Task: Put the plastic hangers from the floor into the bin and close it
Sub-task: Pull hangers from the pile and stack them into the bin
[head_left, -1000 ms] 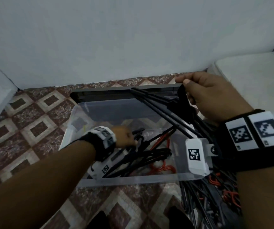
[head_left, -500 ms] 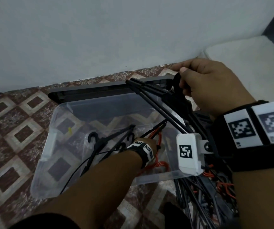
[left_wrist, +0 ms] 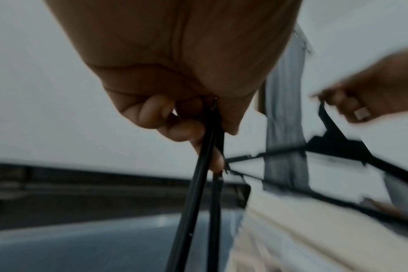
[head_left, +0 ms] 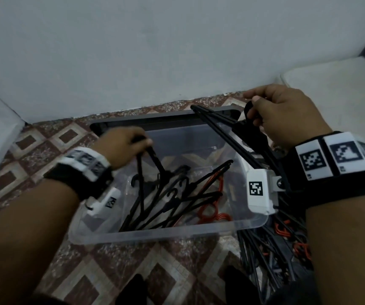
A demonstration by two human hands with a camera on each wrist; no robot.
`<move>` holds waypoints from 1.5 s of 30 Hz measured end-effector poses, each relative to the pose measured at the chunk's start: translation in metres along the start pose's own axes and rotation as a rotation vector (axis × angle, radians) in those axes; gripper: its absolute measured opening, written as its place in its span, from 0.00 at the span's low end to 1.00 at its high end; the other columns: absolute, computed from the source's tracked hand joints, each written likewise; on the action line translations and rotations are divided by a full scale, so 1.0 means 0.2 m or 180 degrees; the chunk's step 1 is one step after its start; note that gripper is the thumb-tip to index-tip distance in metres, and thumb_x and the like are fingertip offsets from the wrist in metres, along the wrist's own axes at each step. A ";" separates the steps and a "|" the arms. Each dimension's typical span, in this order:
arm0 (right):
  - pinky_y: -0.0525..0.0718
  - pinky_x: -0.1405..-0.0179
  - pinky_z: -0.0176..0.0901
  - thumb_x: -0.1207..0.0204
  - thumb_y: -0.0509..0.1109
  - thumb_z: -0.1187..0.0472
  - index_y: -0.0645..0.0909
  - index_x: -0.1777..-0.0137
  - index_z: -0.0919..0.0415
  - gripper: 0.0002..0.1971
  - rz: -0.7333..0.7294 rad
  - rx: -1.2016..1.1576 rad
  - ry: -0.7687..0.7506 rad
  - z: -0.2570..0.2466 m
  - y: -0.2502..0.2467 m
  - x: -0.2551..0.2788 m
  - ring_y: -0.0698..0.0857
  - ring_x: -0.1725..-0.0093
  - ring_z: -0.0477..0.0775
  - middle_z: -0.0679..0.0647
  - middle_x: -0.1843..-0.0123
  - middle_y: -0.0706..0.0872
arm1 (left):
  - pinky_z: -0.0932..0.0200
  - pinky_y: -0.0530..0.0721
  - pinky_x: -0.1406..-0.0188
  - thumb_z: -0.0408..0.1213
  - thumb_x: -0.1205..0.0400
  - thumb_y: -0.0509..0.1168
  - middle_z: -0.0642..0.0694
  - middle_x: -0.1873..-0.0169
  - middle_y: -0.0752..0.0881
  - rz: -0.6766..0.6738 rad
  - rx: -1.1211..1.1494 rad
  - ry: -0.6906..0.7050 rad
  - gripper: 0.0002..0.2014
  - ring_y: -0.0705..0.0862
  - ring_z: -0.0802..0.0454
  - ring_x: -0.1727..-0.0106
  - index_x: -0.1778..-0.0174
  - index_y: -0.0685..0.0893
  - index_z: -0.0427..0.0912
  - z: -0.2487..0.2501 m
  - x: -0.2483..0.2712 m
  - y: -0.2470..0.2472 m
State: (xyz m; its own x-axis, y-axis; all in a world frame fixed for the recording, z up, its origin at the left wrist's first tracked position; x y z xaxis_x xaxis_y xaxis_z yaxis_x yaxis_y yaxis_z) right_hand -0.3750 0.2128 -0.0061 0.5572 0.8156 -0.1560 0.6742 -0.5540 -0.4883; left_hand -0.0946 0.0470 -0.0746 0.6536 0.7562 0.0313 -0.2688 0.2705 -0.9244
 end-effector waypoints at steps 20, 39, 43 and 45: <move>0.82 0.65 0.42 0.23 0.75 0.59 0.87 0.44 0.55 0.09 -0.0876 -0.1149 0.0045 -0.11 0.19 0.05 0.85 0.65 0.51 0.55 0.57 0.90 | 0.63 0.80 0.76 0.49 0.13 0.60 0.48 0.66 0.86 0.0708 0.4602 0.0057 0.13 0.78 0.58 0.76 0.54 0.87 0.49 -0.16 0.05 -0.17; 0.83 0.69 0.37 0.21 0.72 0.56 0.85 0.52 0.50 0.01 -0.0742 0.0357 -0.0094 -0.06 0.17 0.03 0.89 0.72 0.42 0.47 0.69 0.88 | 0.61 0.78 0.67 0.64 0.22 0.63 0.55 0.65 0.87 -0.1968 -0.0215 -0.0354 0.20 0.85 0.52 0.61 0.56 0.87 0.50 -0.06 -0.14 0.71; 0.81 0.72 0.37 0.22 0.73 0.55 0.85 0.52 0.51 0.01 -0.0746 0.0127 0.0018 -0.03 0.17 0.02 0.90 0.71 0.47 0.49 0.69 0.89 | 0.53 0.86 0.55 0.63 0.23 0.64 0.43 0.55 0.89 -0.2532 -0.0909 0.0387 0.25 0.86 0.43 0.55 0.52 0.88 0.42 0.17 -0.27 1.13; 0.78 0.75 0.33 0.23 0.75 0.53 0.85 0.52 0.50 0.03 -0.0647 0.0074 0.0081 -0.02 0.15 0.01 0.90 0.72 0.46 0.49 0.69 0.89 | 0.51 0.86 0.49 0.63 0.24 0.65 0.41 0.53 0.89 -0.2792 -0.1123 0.0496 0.25 0.86 0.44 0.56 0.52 0.89 0.42 0.21 -0.31 1.32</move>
State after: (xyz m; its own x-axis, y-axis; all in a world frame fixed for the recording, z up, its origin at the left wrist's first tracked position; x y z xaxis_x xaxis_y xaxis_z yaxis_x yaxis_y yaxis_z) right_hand -0.3525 0.1968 -0.0176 0.4230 0.9056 -0.0306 0.7629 -0.3741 -0.5273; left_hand -0.2361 0.0956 -0.3042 0.6145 0.2750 0.7395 0.5731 0.4885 -0.6580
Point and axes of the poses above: each hand's wrist, its own x-axis away from the middle knuckle, its own y-axis out of the palm, z = x × y, the point moved 6 cm from there along -x, towards the middle knuckle
